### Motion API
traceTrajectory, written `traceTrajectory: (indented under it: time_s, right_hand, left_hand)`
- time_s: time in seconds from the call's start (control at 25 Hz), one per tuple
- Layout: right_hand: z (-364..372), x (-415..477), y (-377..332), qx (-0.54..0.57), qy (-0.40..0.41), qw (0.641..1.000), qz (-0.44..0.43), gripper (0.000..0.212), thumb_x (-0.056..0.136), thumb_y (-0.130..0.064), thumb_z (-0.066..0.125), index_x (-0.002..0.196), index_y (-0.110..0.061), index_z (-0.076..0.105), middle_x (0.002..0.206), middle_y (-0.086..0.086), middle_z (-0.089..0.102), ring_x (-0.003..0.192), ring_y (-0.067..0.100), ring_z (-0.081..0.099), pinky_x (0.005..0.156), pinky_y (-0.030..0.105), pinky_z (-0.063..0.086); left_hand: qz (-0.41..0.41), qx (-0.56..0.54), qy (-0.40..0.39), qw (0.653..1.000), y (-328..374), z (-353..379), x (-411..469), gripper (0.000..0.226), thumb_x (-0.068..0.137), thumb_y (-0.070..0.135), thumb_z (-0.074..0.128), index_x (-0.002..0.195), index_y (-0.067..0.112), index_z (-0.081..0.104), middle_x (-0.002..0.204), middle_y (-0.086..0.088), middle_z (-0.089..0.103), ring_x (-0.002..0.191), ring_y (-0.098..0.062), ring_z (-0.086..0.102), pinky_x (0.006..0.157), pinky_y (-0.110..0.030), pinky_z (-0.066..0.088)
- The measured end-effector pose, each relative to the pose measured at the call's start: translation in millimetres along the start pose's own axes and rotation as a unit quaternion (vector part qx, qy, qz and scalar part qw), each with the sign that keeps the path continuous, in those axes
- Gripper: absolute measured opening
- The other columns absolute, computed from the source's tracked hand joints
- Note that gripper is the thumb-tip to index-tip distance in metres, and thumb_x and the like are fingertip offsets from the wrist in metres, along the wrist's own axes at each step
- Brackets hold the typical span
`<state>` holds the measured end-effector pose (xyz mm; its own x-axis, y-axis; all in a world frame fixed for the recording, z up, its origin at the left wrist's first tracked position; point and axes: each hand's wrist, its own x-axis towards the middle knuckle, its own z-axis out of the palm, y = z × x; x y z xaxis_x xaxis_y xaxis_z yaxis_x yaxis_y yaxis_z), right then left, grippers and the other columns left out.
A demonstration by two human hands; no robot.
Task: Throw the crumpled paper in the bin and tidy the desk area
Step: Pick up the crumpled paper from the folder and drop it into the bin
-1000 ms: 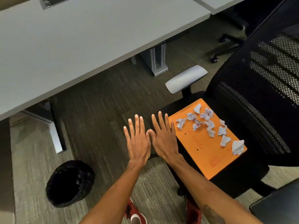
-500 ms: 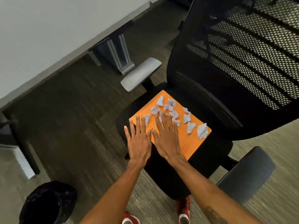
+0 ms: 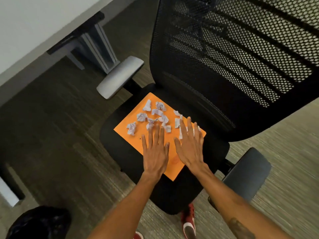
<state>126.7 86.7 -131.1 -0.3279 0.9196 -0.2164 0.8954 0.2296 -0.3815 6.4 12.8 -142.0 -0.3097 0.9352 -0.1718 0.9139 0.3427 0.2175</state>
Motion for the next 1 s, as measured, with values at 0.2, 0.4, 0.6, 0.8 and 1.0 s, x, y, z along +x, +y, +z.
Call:
traceTrajectory:
  time_s: [0.2, 0.4, 0.6, 0.8, 1.0]
  right_hand:
    - [-3, 18, 42, -0.012, 0.023, 0.999, 0.045, 0.076, 0.091, -0.037, 0.062, 0.155, -0.029, 0.02, 0.163, 0.005, 0.015, 0.142, 0.028, 0.026, 0.105, 0.048, 0.042]
    - [6, 31, 61, -0.018, -0.013, 0.998, 0.059, 0.072, 0.09, -0.035, 0.066, 0.151, -0.027, 0.029, 0.156, 0.003, 0.026, 0.125, 0.027, 0.037, 0.092, 0.041, 0.053]
    - [16, 31, 61, -0.004, -0.045, 0.997, 0.059, 0.05, 0.098, -0.035, 0.056, 0.144, -0.02, 0.042, 0.144, 0.004, 0.038, 0.123, 0.025, 0.042, 0.091, 0.038, 0.053]
    - [9, 28, 62, 0.042, -0.038, 0.997, 0.046, 0.039, 0.098, -0.021, 0.059, 0.134, -0.012, 0.05, 0.135, 0.008, 0.046, 0.119, 0.028, 0.05, 0.098, 0.039, 0.046]
    - [1, 30, 50, 0.106, -0.035, 0.991, 0.076, 0.033, 0.094, -0.013, 0.058, 0.126, -0.011, 0.055, 0.13, 0.007, 0.039, 0.106, 0.026, 0.056, 0.084, 0.034, 0.052]
  left_hand:
    - [0.073, -0.052, -0.027, 0.996, 40, 14, 22, 0.059, 0.103, 0.029, 0.038, 0.158, 0.021, 0.017, 0.165, -0.002, 0.016, 0.146, -0.026, 0.029, 0.111, -0.043, 0.034]
    - [0.115, -0.037, -0.069, 0.99, 60, 32, 46, 0.057, 0.101, 0.024, 0.046, 0.155, 0.016, 0.026, 0.163, -0.006, 0.021, 0.144, -0.027, 0.03, 0.107, -0.042, 0.038]
    - [0.086, -0.037, -0.069, 0.993, 67, 43, 49, 0.052, 0.097, 0.019, 0.056, 0.146, 0.012, 0.039, 0.148, -0.009, 0.043, 0.129, -0.032, 0.045, 0.099, -0.043, 0.044]
    - [0.088, -0.039, -0.058, 0.994, 66, 40, 56, 0.03, 0.092, 0.004, 0.061, 0.122, 0.009, 0.061, 0.122, -0.014, 0.058, 0.108, -0.036, 0.057, 0.087, -0.042, 0.051]
    - [0.029, -0.09, -0.057, 0.994, 55, 32, 52, 0.037, 0.098, 0.002, 0.048, 0.133, 0.009, 0.055, 0.134, -0.014, 0.054, 0.121, -0.034, 0.05, 0.098, -0.041, 0.047]
